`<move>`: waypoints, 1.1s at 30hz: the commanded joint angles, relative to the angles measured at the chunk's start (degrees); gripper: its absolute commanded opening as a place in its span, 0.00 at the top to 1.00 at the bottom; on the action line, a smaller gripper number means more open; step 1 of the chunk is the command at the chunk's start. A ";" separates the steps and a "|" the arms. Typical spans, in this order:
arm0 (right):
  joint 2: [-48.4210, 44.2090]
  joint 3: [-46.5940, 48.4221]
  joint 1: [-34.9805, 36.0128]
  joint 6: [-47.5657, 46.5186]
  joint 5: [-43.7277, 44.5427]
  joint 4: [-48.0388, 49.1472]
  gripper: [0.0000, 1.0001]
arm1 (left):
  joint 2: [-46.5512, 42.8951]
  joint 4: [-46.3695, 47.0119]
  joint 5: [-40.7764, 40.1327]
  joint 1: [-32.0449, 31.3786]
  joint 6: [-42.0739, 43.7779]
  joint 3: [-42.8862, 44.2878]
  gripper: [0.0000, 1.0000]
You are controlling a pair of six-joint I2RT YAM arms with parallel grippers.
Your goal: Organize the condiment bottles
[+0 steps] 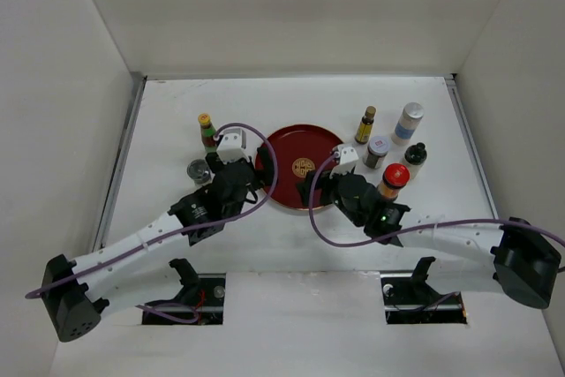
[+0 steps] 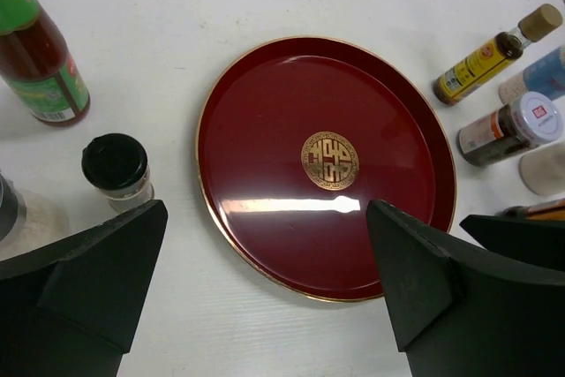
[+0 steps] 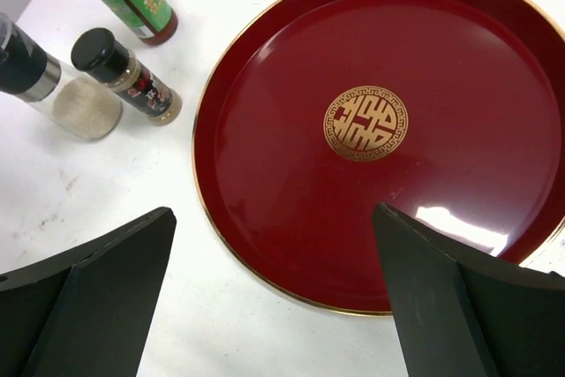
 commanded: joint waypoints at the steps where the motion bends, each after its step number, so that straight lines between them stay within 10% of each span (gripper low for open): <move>1: -0.29 0.23 1.77 -2.78 -0.68 4.23 0.00 | -2.24 0.42 -0.70 -0.50 -0.29 2.56 0.00; 11: 2.70 1.99 8.63 -7.62 5.04 5.72 0.00 | -5.42 -1.77 -6.31 0.63 2.78 7.82 0.00; 12: 2.61 1.90 8.72 -7.71 4.52 6.16 0.05 | -5.07 -1.95 -7.89 1.77 3.74 9.49 0.00; 15: 1.56 1.02 8.72 -6.57 1.79 7.05 0.63 | -3.66 -0.55 -10.63 5.46 6.73 13.62 0.00; 17: 0.86 0.41 7.84 -4.99 0.65 6.52 0.79 | -1.91 1.55 -8.71 8.19 8.75 15.82 0.00; 19: -0.37 -0.38 6.44 -4.02 -0.84 6.78 0.88 | 0.38 2.96 -5.72 11.70 10.86 18.28 0.24; 21: -1.51 -1.26 6.08 -3.31 -1.03 7.40 0.88 | 2.40 3.94 -5.27 15.30 11.48 20.13 0.56; 23: -2.57 -2.14 5.73 -3.31 -0.94 8.71 0.82 | 5.03 2.98 -4.57 19.87 11.66 21.89 0.60; 28: -5.55 -3.98 5.64 -3.14 -0.32 10.91 0.33 | 17.59 -3.43 2.18 27.26 11.05 28.57 0.35; 33: -7.23 -4.86 5.64 -3.31 -0.32 11.70 0.21 | 21.30 -0.73 3.43 30.43 9.38 25.68 0.26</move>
